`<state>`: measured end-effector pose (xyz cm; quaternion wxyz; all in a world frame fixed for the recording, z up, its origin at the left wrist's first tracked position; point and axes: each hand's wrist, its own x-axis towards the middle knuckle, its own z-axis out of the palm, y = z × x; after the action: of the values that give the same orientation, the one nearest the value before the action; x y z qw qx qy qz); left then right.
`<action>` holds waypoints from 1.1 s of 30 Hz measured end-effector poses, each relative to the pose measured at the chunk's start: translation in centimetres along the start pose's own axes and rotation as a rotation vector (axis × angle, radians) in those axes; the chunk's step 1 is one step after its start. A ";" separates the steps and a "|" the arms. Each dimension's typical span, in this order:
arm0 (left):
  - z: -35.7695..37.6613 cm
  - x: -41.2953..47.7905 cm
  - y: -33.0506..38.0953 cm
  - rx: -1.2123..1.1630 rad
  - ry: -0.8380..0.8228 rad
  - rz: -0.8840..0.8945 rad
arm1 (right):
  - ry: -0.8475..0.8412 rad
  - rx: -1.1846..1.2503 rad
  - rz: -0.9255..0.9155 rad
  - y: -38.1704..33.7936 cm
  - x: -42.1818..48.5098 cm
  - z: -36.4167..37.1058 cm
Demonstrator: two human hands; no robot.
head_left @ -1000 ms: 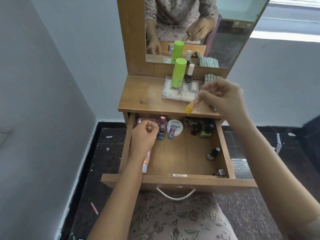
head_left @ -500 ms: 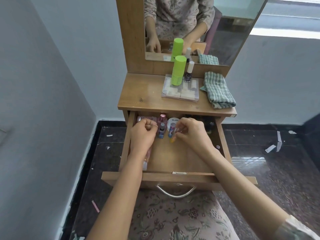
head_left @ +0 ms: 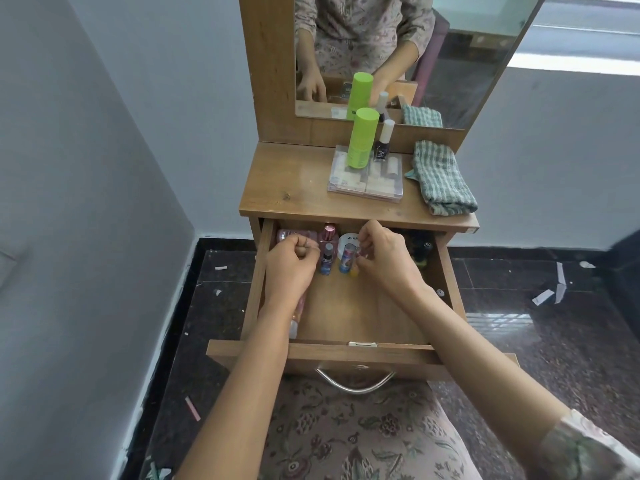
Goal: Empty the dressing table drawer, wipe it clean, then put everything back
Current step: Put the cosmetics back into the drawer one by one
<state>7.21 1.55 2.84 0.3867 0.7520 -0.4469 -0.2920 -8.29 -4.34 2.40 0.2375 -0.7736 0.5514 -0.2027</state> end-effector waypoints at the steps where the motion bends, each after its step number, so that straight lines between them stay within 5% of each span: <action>1: 0.0 0.0 0.0 0.004 -0.002 0.000 | 0.000 -0.007 -0.004 0.1 -0.1 0.0; 26: 0.1 0.0 0.0 -0.013 -0.019 -0.011 | 0.031 -0.047 -0.033 1.4 -0.2 -0.2; 33: 0.1 0.0 0.0 -0.065 -0.025 -0.007 | 0.621 0.089 -0.242 -3.1 2.3 -7.8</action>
<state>7.11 1.51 2.74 0.4041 0.7369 -0.4393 -0.3173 -9.74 -6.77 10.56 0.0657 -0.7235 0.4924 -0.4793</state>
